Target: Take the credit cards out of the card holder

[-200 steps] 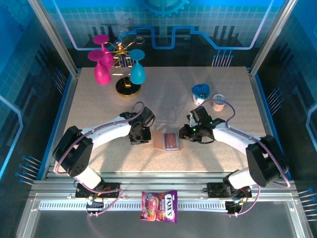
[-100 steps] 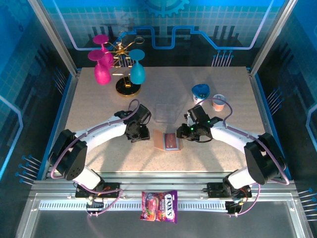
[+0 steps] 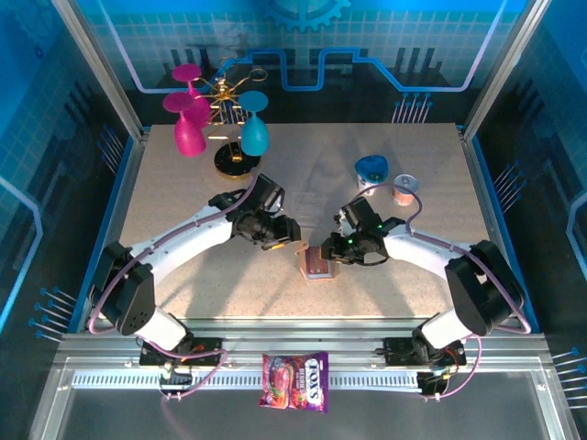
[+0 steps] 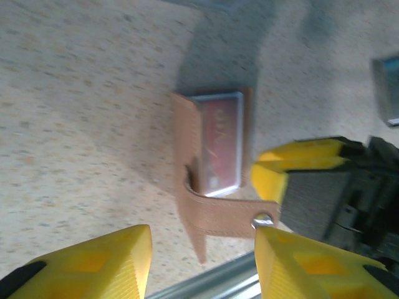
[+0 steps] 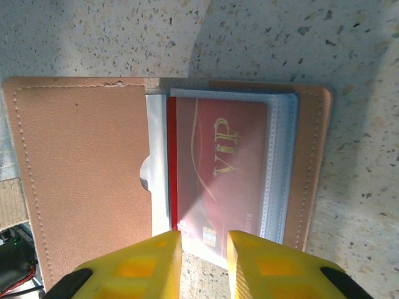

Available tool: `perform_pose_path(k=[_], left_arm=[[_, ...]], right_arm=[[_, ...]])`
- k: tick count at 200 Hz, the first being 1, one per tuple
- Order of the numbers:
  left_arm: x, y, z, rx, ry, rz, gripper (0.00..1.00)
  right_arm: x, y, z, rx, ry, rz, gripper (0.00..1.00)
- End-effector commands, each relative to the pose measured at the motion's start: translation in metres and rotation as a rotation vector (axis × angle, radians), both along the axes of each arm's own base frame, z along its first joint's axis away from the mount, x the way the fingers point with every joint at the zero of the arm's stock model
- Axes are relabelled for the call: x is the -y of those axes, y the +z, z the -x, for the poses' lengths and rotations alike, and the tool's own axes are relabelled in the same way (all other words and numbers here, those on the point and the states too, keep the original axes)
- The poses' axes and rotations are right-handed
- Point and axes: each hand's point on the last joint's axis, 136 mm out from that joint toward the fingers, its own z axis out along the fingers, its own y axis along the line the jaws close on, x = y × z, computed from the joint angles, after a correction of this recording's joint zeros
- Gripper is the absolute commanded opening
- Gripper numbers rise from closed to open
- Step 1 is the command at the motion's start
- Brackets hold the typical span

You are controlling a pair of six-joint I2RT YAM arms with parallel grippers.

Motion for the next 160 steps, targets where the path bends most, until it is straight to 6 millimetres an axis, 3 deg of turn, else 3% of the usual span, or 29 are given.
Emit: perform_pose_path(k=[1, 29, 53, 109, 160], left_arm=[[0.04, 0.011, 0.011, -0.052, -0.074, 0.11, 0.47], [0.06, 0.017, 0.014, -0.041, -0.091, 0.122, 0.46], [0.059, 0.025, 0.011, -0.008, -0.062, 0.126, 0.45], [0.017, 0.042, 0.003, 0.084, 0.072, 0.076, 0.4], [-0.008, 0.037, 0.002, 0.083, 0.146, 0.075, 0.38]], right_arm=[[-0.015, 0.01, -0.004, 0.017, 0.026, -0.056, 0.27], [-0.031, 0.009, -0.003, -0.014, 0.066, -0.132, 0.27], [-0.049, 0.006, 0.002, -0.05, 0.093, -0.198, 0.27], [-0.084, 0.001, 0.008, -0.084, 0.114, -0.31, 0.26], [-0.098, -0.014, 0.014, -0.116, 0.117, -0.269, 0.25]])
